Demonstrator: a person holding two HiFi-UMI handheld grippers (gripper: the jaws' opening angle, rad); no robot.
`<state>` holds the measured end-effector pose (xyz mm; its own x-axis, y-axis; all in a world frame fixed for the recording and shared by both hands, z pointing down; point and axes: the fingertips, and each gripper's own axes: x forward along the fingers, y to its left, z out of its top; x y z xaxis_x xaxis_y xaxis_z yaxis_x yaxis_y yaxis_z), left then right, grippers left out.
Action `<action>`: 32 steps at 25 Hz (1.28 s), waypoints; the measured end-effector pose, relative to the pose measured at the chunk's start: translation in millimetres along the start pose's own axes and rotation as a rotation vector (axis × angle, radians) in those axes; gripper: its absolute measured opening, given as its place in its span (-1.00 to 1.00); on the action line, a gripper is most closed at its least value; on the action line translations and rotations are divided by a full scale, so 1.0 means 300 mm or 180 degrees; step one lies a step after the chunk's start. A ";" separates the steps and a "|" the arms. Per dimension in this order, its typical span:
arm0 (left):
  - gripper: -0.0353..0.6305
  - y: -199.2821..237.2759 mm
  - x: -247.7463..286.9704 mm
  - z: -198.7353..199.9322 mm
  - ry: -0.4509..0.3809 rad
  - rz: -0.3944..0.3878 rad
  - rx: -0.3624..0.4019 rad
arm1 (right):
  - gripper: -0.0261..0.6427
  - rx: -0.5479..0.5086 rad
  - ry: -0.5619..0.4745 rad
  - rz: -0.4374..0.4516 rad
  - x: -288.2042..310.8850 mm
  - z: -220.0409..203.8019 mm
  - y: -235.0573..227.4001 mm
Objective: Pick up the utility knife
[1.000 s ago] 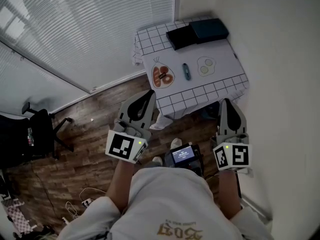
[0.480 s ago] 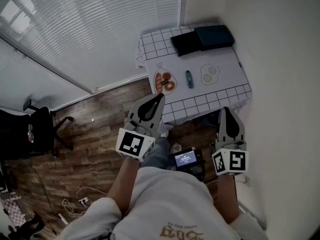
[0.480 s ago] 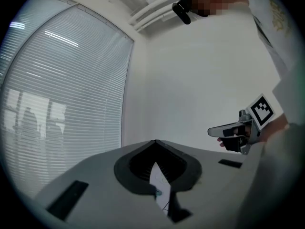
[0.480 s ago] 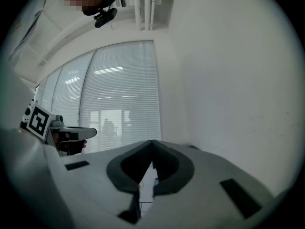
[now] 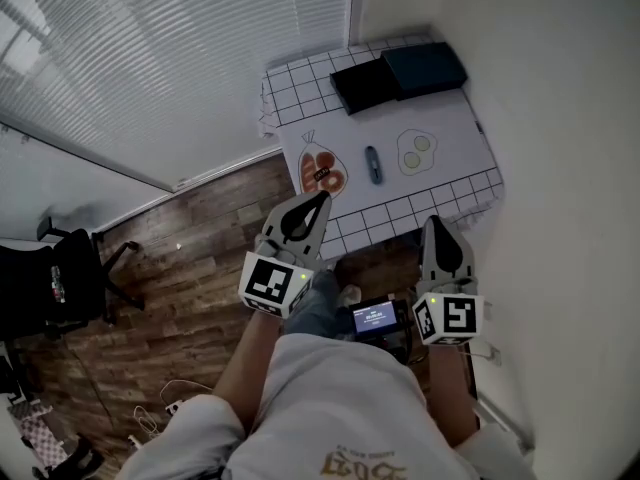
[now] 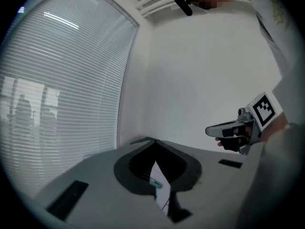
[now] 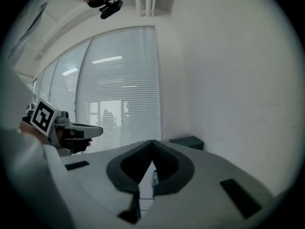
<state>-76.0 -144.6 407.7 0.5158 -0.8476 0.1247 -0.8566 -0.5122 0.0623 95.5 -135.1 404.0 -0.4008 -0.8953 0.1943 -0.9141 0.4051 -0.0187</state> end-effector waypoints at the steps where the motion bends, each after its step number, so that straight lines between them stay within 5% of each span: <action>1: -0.87 0.009 0.013 -0.014 0.0039 -0.0031 -0.0006 | -0.90 0.0001 0.0042 0.0017 0.021 -0.016 0.000; 20: -0.87 0.093 0.370 -0.387 0.1098 -0.0596 -0.0006 | -0.90 0.0095 0.0681 -0.0357 0.281 -0.276 -0.118; 25: -0.86 0.048 0.449 -0.483 0.1340 -0.1024 0.0399 | -0.90 0.0254 0.0765 -0.0419 0.305 -0.323 -0.143; 32: -0.58 0.011 0.543 -0.599 0.1623 -0.1520 0.0563 | -0.90 0.0269 0.0915 -0.0478 0.317 -0.393 -0.170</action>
<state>3.2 -259.3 606.0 0.7273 -0.3770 0.5735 -0.5018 -0.8622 0.0696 111.3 -219.1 539.0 -0.2384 -0.8501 0.4695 -0.9683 0.2452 -0.0478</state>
